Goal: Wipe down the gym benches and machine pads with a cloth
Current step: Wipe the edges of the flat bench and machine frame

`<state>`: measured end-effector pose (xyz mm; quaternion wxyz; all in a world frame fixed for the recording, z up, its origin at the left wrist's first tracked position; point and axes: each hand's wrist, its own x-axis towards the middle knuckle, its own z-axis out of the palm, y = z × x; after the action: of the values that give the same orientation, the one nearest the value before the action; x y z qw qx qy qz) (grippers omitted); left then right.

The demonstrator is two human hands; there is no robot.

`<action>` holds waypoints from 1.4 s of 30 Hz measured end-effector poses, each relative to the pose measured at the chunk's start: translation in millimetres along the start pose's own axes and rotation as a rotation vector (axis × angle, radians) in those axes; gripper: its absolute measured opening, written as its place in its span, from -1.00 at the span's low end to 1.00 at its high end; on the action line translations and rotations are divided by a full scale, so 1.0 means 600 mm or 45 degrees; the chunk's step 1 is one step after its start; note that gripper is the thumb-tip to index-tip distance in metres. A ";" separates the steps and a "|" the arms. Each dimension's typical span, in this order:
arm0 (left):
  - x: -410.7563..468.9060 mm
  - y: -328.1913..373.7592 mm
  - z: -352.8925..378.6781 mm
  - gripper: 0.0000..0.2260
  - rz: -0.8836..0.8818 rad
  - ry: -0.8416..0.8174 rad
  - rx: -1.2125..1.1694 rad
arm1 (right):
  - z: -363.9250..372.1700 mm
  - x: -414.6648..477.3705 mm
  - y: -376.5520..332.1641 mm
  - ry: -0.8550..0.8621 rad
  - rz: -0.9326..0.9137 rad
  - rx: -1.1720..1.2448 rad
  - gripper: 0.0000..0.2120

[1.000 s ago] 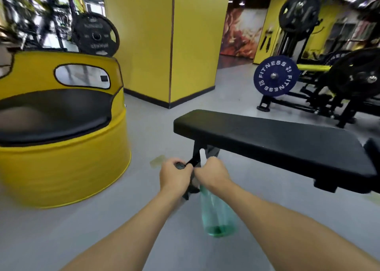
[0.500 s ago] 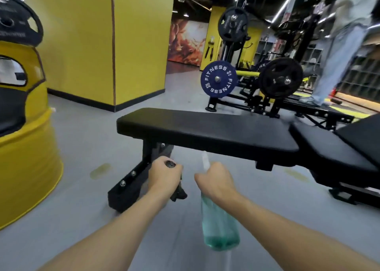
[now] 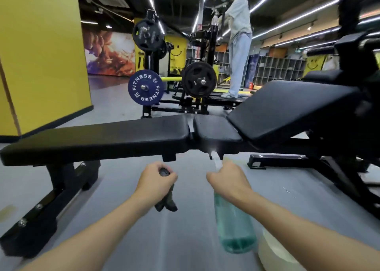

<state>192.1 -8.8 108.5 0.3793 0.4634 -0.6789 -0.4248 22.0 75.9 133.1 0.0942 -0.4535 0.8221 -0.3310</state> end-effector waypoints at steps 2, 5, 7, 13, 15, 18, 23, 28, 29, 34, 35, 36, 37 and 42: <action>-0.011 0.023 0.023 -0.98 0.027 -0.042 0.002 | -0.026 -0.002 0.018 0.006 0.011 -0.024 -0.85; -0.028 0.073 0.085 -0.96 0.111 -0.084 0.024 | -0.086 -0.007 0.062 0.021 0.038 0.008 -0.94; -0.041 0.112 0.133 -0.96 0.182 -0.131 0.063 | -0.133 -0.005 0.097 0.057 0.076 0.065 -0.92; -0.061 0.224 0.250 -0.96 0.407 -0.175 0.105 | -0.251 0.018 0.186 0.296 0.063 0.080 -0.79; -0.068 0.275 0.323 -0.96 0.453 -0.210 0.110 | -0.316 0.030 0.243 0.367 0.097 0.153 -0.83; -0.068 0.310 0.360 -0.96 0.500 -0.278 0.103 | -0.358 0.034 0.268 0.446 0.097 0.249 -0.91; -0.074 0.363 0.465 -0.96 0.575 -0.344 0.103 | -0.443 0.044 0.379 0.617 0.202 0.305 -0.77; -0.083 0.370 0.559 -0.96 0.567 -0.462 0.113 | -0.457 0.054 0.482 0.435 0.390 0.413 -0.88; -0.085 0.366 0.579 -0.97 0.553 -0.477 0.121 | -0.447 0.058 0.505 0.324 0.405 0.446 -0.78; -0.090 0.326 0.664 -0.96 0.455 -0.569 0.132 | -0.373 0.065 0.608 0.125 0.519 0.508 -0.88; -0.090 0.315 0.678 -0.96 0.433 -0.582 0.129 | -0.360 0.067 0.624 0.127 0.520 0.487 -0.88; -0.090 0.302 0.692 -0.95 0.407 -0.598 0.132 | -0.344 0.068 0.638 0.136 0.532 0.459 -0.86; -0.089 0.289 0.707 -0.95 0.380 -0.614 0.138 | -0.329 0.071 0.653 0.153 0.546 0.435 -0.82; -0.076 0.222 0.759 -0.96 0.247 -0.649 0.187 | -0.247 0.104 0.725 0.180 0.619 0.129 -0.70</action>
<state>-249.6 165.2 66.8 0.2006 0.3006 -0.8225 -0.4391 -378.2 254.3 -18.7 0.1358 -0.2130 0.8940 -0.3701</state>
